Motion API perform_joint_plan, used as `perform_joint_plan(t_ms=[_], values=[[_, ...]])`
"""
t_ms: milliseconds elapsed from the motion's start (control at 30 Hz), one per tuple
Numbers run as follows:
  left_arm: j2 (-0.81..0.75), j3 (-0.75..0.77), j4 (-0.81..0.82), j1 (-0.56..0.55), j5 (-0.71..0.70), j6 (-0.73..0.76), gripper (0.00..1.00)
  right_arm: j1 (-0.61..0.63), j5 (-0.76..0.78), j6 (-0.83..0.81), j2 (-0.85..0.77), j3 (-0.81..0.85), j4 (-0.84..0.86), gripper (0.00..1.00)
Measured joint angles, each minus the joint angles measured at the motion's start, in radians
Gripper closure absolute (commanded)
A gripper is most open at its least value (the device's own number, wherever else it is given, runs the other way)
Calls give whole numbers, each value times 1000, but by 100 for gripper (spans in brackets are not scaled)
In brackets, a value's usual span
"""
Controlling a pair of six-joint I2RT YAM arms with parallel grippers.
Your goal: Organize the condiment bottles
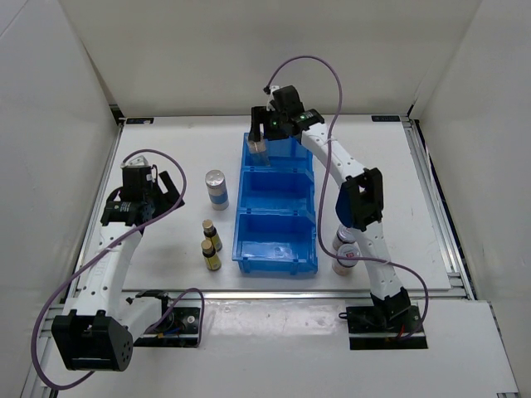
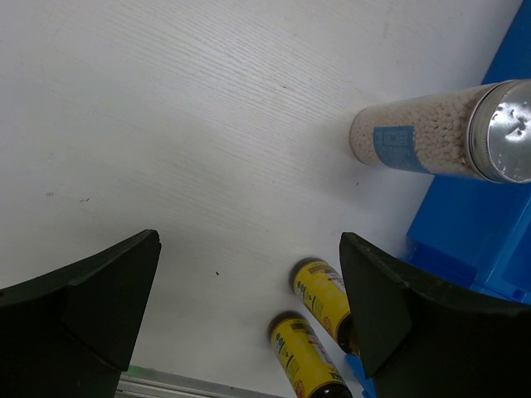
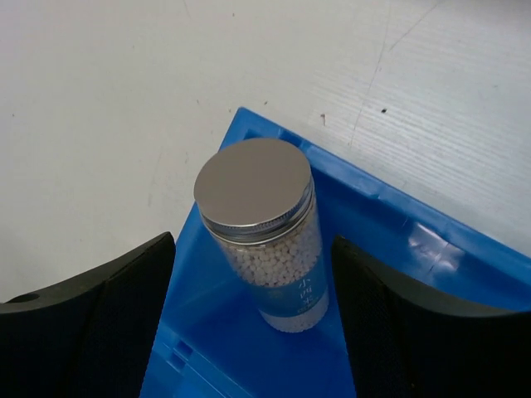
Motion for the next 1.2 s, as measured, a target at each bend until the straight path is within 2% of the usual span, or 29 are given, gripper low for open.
perform_joint_plan(t_ms=[167,467,633,733,767,833,867,1100,1200], values=[[7,-2,1,0,0,0,0,5,-6,-6,9,0,-14,14],[19,-15,0,0,-1,0,0,7,-7,-8,54,29,-7,14],[19,-15,0,0,0,0,0,15,17,2,113,69,-1,18],[19,-15,0,0,4,0,0,19,18,18,126,75,19,27],[19,-15,0,0,6,0,0,19,17,21,126,75,22,37],[19,-15,0,0,13,0,0,21,15,18,126,76,29,51],[19,-15,0,0,17,0,0,23,18,15,126,76,33,63],[35,-15,0,0,25,0,0,27,40,13,126,76,40,100],[38,-15,0,0,25,0,0,26,56,10,109,55,41,100]])
